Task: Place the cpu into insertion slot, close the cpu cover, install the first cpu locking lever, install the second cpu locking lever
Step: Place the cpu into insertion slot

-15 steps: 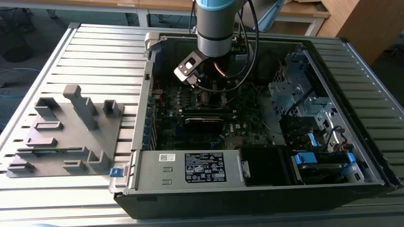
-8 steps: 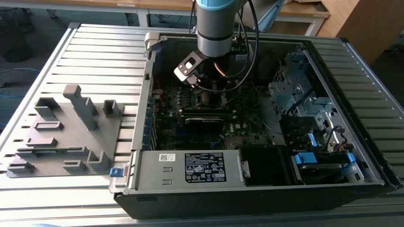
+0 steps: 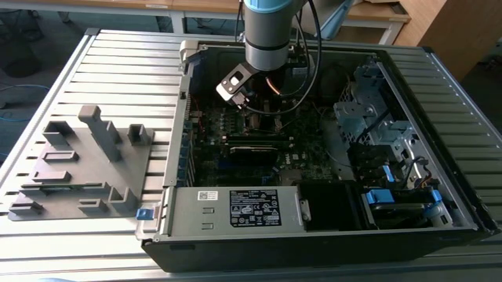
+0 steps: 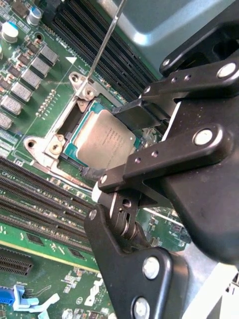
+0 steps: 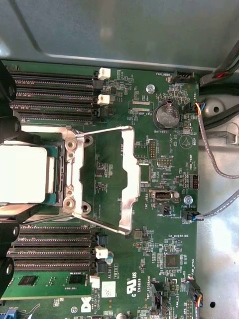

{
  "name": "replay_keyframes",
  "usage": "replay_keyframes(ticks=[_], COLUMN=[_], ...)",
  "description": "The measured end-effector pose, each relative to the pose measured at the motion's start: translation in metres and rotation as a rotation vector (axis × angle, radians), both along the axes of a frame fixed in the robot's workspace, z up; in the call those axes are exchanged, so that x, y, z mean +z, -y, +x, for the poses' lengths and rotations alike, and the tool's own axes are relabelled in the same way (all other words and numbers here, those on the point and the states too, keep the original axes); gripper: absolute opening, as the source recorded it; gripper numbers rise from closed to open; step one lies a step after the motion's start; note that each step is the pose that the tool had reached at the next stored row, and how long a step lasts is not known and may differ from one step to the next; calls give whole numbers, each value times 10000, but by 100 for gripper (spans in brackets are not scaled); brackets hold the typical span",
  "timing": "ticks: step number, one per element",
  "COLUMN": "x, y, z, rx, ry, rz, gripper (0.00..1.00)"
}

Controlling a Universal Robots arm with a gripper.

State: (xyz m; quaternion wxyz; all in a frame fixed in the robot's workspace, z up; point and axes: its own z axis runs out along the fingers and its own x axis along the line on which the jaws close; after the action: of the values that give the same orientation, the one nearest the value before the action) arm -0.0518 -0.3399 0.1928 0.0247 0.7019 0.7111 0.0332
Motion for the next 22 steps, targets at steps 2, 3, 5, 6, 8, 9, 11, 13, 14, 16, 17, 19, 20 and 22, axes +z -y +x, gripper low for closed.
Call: replay_keyframes(ticks=[2,3,5,6,8,9,11,13,14,16,17,19,20,22], x=[8,8,9,9,9,9,10,9,9,14,20,34,33,33], y=[1,1,1,1,1,1,2,1,1,1,2,1,1,1], z=[0,-1,-1,-1,-1,-1,-1,-1,-1,0,-1,-1,-1,-1], rx=[0,0,0,0,2,8,36,52,53,55,55,54,54,54], ry=[-4,-4,-4,-3,5,15,51,69,71,75,70,71,72,82], rz=[-5,-6,-7,-7,-6,-6,-8,-7,-4,-7,-7,-5,-2,-1], gripper=[54,54,54,54,54,54,54,54,54,54,54,54,54,54])
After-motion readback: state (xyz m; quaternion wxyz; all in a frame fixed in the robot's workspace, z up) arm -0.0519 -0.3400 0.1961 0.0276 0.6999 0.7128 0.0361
